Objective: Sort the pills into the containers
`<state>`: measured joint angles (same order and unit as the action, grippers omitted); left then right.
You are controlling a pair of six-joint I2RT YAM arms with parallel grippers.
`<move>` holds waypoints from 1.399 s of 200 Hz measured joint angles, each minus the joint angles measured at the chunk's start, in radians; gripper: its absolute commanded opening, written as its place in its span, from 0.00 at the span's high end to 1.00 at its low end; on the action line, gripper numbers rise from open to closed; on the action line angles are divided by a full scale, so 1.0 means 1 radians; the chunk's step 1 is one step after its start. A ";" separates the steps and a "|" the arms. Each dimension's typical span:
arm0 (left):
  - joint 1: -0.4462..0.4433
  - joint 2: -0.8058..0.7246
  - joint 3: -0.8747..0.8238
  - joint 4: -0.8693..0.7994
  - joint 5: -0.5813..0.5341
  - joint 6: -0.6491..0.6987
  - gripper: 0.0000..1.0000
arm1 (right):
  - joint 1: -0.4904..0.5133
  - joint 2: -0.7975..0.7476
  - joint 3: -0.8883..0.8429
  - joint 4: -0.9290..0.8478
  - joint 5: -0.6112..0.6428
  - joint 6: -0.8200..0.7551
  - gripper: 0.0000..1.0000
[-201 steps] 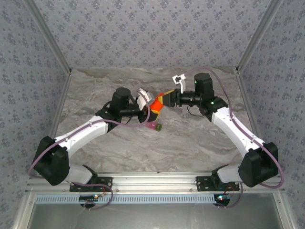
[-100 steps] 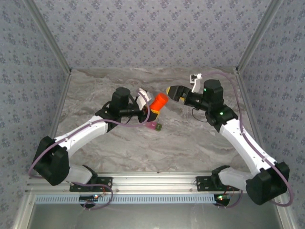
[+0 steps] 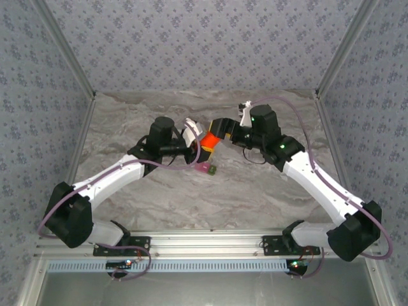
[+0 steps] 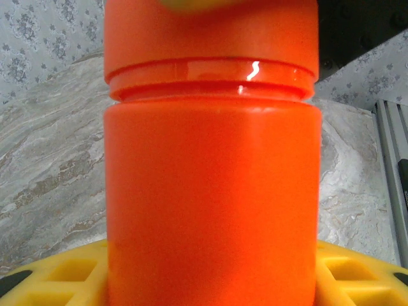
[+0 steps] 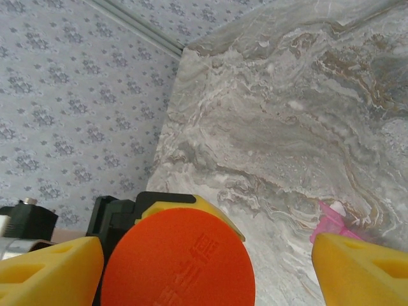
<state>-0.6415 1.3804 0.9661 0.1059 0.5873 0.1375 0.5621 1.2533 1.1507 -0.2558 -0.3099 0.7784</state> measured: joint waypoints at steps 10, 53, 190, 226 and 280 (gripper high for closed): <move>0.000 0.000 0.000 0.000 0.000 0.000 1.00 | 0.004 0.002 0.000 -0.006 0.002 -0.009 0.26; 0.000 0.004 0.000 -0.006 0.000 0.000 1.00 | 0.012 0.002 0.009 -0.003 -0.003 -0.017 0.58; 0.010 0.004 0.000 0.031 -0.012 -0.019 1.00 | -0.158 0.081 -0.068 0.302 -0.488 -0.373 0.53; 0.011 0.004 0.000 0.027 -0.003 -0.022 1.00 | -0.144 0.079 -0.097 0.357 -0.443 -0.298 0.15; 0.011 0.004 0.000 0.025 0.000 -0.022 1.00 | -0.096 -0.082 -0.143 0.254 -0.170 -0.134 0.14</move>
<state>-0.6300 1.3842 0.9657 0.1307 0.5877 0.1158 0.4664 1.1709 1.0073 -0.0021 -0.4801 0.6445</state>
